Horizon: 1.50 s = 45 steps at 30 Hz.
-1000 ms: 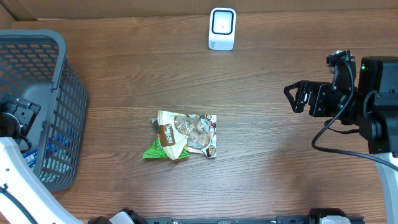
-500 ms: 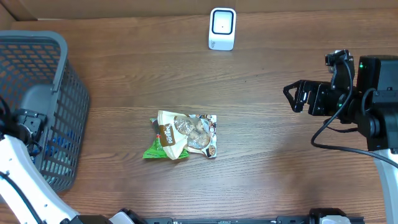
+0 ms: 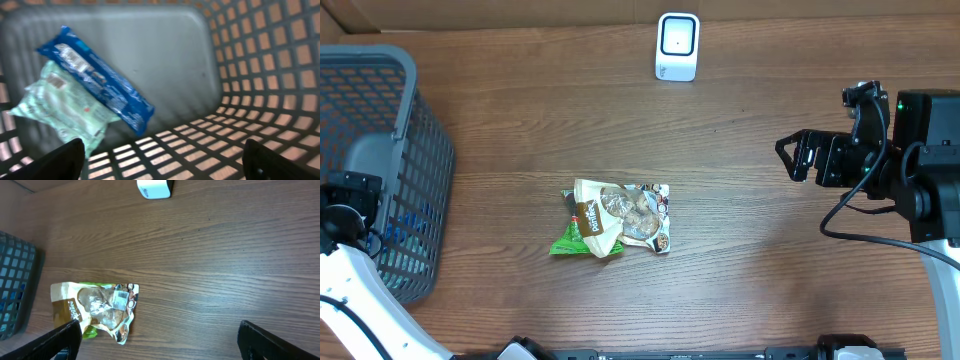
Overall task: Scan the item barcode
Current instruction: 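Reach the left gripper into the basket toward the blue wrapper, then grasp the blue wrapped bar and lift it out of the basket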
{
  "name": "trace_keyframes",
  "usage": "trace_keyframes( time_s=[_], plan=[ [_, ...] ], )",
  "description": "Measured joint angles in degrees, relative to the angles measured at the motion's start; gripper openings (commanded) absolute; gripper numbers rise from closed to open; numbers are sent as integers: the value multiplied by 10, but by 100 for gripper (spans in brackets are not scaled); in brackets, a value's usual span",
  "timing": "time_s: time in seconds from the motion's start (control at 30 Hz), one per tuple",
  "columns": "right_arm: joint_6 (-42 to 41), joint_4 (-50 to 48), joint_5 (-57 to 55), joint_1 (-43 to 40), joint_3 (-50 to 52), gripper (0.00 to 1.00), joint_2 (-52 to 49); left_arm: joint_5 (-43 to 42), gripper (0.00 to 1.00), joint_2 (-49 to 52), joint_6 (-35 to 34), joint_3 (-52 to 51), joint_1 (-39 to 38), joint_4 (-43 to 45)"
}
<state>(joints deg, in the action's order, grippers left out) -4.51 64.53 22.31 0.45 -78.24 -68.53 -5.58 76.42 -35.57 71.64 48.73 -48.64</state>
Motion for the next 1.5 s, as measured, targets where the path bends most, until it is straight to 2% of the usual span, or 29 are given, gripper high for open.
trace_keyframes(
  time_s=[0.13, 0.3, 0.53, 0.7, 1.03, 1.2, 1.27, 1.5],
  plan=[
    [0, 3, 0, 0, 0, 100, 0, -44, 87, 8, 10, 3, 6, 3],
    [0, 5, 0, 0, 0, 100, 0, -78, 87, 33, 42, 42, 10, -50],
    [0, 6, 0, 0, 0, 100, 0, -88, 93, 70, 112, 136, 8, -165],
    [0, 7, 0, 0, 0, 100, 0, -81, 94, 69, 129, 193, 7, -159],
    [0, 10, 0, 0, 0, 100, 0, 30, 95, 116, 64, 196, 13, -136],
    [0, 11, 0, 0, 0, 100, 0, 46, 95, 204, 22, 196, 24, -120],
    [0, 11, 0, 0, 0, 100, 0, 48, 100, 235, 12, 196, 25, -120],
    [0, 11, 0, 0, 0, 100, 0, 53, 100, 323, -11, 196, 26, -135]
  ],
)
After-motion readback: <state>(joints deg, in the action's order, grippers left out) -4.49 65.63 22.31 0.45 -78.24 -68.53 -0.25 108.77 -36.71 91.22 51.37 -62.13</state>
